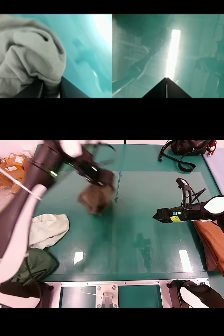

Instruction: Fold the shirts.

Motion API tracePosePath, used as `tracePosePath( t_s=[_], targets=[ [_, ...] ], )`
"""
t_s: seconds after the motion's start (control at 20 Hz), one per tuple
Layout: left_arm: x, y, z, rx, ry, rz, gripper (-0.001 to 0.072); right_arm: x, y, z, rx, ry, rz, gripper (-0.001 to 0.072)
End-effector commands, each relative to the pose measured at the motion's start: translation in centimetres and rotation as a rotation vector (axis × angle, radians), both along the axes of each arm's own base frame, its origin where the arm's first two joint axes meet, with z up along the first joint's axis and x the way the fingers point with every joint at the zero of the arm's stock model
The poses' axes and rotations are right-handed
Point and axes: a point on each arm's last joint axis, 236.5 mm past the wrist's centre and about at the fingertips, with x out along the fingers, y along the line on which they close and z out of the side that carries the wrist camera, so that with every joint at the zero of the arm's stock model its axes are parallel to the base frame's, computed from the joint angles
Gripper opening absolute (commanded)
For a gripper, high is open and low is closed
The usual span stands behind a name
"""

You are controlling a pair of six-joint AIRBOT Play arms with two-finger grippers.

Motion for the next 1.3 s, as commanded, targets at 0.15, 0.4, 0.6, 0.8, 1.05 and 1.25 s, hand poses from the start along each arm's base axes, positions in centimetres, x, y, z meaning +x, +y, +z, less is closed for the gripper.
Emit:
tracePosePath(
  t_s=[0.15,0.4,0.6,0.8,1.05,1.25],
  targets=[
    [-5.8,-4.4,-4.8,0.074,0.074,-0.096,0.072,-1.4,0.3,0.0,0.006,0.056,0.029,0.0317],
    [-0.4,6.4,-1.9,0.252,0.048,0.105,0.072,-1.5,0.3,-0.2,0.008,0.068,0.026,0.047],
    [3.5,12.2,-6.9,0.109,0.208,0.286,0.072,-0.7,0.2,-2.4,0.027,0.133,-0.05,0.0468],
    [4.6,12.6,-13.8,-0.079,0.351,0.371,0.072,2.4,1.1,-4.9,0.099,0.148,-0.12,0.0468],
    [0.3,6.4,-17.5,-0.221,0.468,0.232,0.072,8.3,2.6,-6.4,0.169,0.142,-0.107,0.0467],
    [-2.3,2.5,-18.9,-0.215,0.482,0.146,0.072,13.7,3.8,-7.2,0.161,0.107,-0.058,0.0468]
  ],
)
